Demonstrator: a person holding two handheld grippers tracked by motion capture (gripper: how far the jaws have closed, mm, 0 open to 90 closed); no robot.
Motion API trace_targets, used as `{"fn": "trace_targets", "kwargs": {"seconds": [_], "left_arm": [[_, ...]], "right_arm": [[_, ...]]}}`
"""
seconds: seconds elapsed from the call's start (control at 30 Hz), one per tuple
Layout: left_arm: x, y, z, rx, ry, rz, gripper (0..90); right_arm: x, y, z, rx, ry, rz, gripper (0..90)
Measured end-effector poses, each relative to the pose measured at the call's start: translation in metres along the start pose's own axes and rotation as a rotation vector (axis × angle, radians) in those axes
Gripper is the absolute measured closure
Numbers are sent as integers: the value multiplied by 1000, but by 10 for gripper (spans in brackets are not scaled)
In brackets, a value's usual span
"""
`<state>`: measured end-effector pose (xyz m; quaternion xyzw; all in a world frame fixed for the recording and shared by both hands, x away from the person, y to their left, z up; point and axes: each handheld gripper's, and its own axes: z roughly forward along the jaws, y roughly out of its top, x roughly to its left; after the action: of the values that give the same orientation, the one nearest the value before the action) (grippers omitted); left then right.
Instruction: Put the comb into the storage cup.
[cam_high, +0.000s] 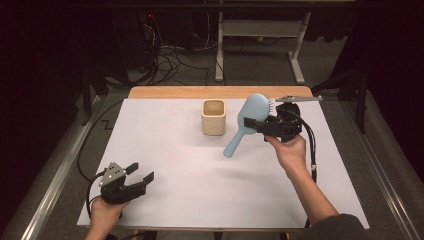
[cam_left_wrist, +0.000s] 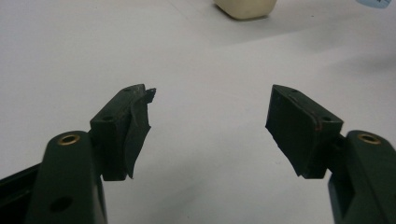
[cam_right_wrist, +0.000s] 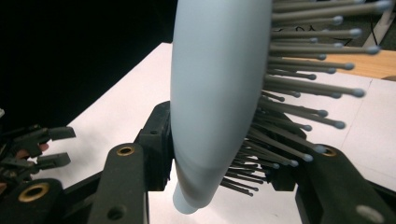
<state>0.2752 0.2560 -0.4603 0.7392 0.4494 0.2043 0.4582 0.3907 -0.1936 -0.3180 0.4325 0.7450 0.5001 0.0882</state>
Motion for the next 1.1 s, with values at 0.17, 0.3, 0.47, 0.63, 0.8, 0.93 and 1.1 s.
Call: {"fn": "trace_targets", "kwargs": {"seconds": [0.17,0.3,0.47,0.63,0.8,0.93,1.1], "left_arm": [[0,0,0,2,-1,0,305],[0,0,0,1,-2,2,305],[0,0,1,5,-4,2,306],[0,0,0,3,-6,4,306],[2,-1,2,13,-7,-3,307],[2,0,1,11,-5,-4,308],[2,-1,3,16,-6,-1,308]], "right_arm": [[0,9,2,-3,-12,-1,530],[-1,15,4,-12,-11,10,530],[-2,20,8,-5,-17,16,530],[-3,23,12,3,-17,25,530],[-4,28,16,4,-14,30,529],[-3,32,17,-2,-13,29,529],[-3,35,18,-9,-9,23,528]]}}
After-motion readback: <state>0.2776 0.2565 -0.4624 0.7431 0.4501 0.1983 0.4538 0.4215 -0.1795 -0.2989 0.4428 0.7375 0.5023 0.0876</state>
